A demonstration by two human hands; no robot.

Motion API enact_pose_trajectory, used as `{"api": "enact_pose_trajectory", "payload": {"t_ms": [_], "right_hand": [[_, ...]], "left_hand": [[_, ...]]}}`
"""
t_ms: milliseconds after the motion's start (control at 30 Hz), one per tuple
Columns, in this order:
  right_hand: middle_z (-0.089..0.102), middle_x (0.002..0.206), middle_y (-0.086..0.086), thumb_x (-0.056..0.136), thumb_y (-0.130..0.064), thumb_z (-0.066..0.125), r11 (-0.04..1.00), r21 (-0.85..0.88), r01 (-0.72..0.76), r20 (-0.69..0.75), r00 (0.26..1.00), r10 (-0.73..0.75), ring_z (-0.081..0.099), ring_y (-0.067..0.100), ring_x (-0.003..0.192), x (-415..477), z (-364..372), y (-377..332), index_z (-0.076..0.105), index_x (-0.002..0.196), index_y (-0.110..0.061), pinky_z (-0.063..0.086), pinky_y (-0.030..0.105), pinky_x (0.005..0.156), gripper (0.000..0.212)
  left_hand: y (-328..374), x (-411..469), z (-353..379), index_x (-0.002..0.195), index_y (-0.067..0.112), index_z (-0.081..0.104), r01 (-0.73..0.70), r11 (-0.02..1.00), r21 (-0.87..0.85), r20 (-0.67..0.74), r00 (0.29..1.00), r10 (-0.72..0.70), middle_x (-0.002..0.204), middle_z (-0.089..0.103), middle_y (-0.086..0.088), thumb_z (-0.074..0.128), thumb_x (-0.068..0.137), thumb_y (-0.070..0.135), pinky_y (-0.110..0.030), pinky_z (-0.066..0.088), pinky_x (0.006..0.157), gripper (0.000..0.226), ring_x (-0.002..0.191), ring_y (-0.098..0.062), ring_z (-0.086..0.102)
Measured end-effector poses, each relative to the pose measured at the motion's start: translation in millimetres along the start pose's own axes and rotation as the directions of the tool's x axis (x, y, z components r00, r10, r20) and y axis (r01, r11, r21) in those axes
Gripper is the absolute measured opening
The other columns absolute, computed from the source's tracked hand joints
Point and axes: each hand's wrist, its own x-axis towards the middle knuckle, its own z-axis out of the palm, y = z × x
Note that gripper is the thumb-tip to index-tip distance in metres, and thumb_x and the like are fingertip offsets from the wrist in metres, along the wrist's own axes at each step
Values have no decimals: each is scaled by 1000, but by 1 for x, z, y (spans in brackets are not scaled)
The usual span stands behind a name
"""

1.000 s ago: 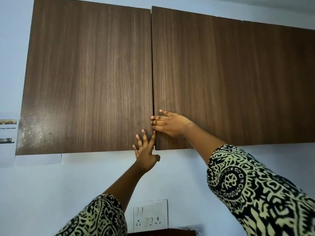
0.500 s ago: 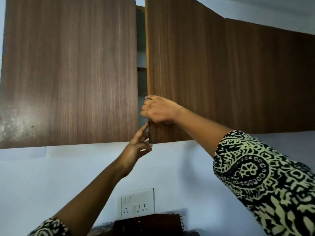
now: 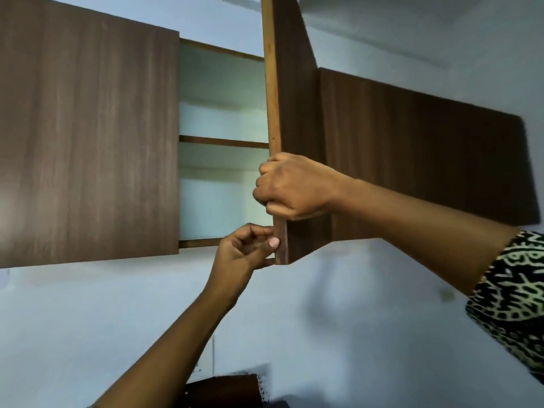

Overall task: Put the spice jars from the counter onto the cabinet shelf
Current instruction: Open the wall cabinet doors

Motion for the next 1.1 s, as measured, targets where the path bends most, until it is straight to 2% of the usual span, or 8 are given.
{"api": "enact_pose_trajectory", "payload": {"t_ms": [167, 300, 400, 500, 667, 800, 933, 1100], "right_hand": [[58, 54, 1, 74, -23, 40, 997, -6, -81, 134, 988, 81, 33, 10, 54, -67, -51, 17, 63, 61, -12, 47, 27, 60, 29], [63, 78, 5, 86, -22, 44, 989, -77, -130, 369, 917, 149, 55, 18, 73, -117, -82, 27, 67, 88, -11, 51, 38, 78, 26], [63, 102, 8, 94, -23, 41, 985, -99, -145, 485, 857, 175, 58, 23, 97, -156, -100, 34, 63, 109, -10, 45, 40, 98, 29], [59, 120, 7, 97, -26, 36, 975, -174, -137, 560, 801, 212, 53, 23, 117, -187, -109, 39, 58, 121, -13, 23, 37, 116, 34], [48, 141, 5, 98, -26, 33, 957, -281, -73, 705, 660, 258, 38, 21, 136, -220, -121, 49, 48, 134, -17, 3, 38, 119, 40], [36, 151, 7, 98, -25, 34, 949, -314, -40, 799, 529, 286, 25, 22, 143, -245, -123, 59, 39, 141, -16, 2, 43, 119, 45], [27, 155, 5, 98, -26, 35, 940, -339, -45, 856, 400, 328, 18, 22, 146, -266, -121, 64, 33, 145, -18, 4, 45, 118, 48], [24, 157, 2, 98, -29, 39, 925, -363, -113, 842, 385, 378, 16, 21, 146, -282, -112, 66, 28, 147, -22, 4, 43, 118, 50]], "left_hand": [[3, -14, 85, 88, 21, 70, -70, 998, -11, -33, 997, 69, 88, 74, -1, 75, 75, 29, -39, 54, 82, 16, 89, -20, 68], [5, -23, 154, 101, 16, 66, -38, 999, 16, -134, 990, 40, 101, 70, 0, 71, 81, 27, -11, 51, 72, 22, 100, -12, 63], [8, -25, 198, 107, 17, 64, -4, 1000, 15, -158, 987, 6, 108, 67, 1, 69, 83, 28, -5, 50, 67, 27, 105, -12, 61], [11, -25, 229, 113, 17, 61, 5, 999, 41, -139, 990, 0, 116, 63, 1, 68, 84, 25, -4, 49, 69, 31, 108, -10, 58], [4, -28, 267, 136, 21, 41, -71, 970, 233, 93, 994, 50, 141, 43, 2, 63, 88, 33, -23, 44, 96, 54, 126, -13, 45], [-6, -23, 284, 152, 26, 10, -260, 777, 573, 414, 911, 0, 160, 8, 5, 49, 90, 52, -36, 30, 112, 77, 145, -15, 17], [-12, -6, 301, 152, 22, -3, -465, 498, 732, 566, 822, -66, 160, -5, 2, 45, 92, 51, -44, 17, 117, 82, 148, -19, 5], [-31, 3, 308, 149, 21, -16, -559, 373, 741, 630, 771, -95, 158, -20, 1, 47, 91, 50, -50, 10, 116, 91, 148, -20, -3]]}}
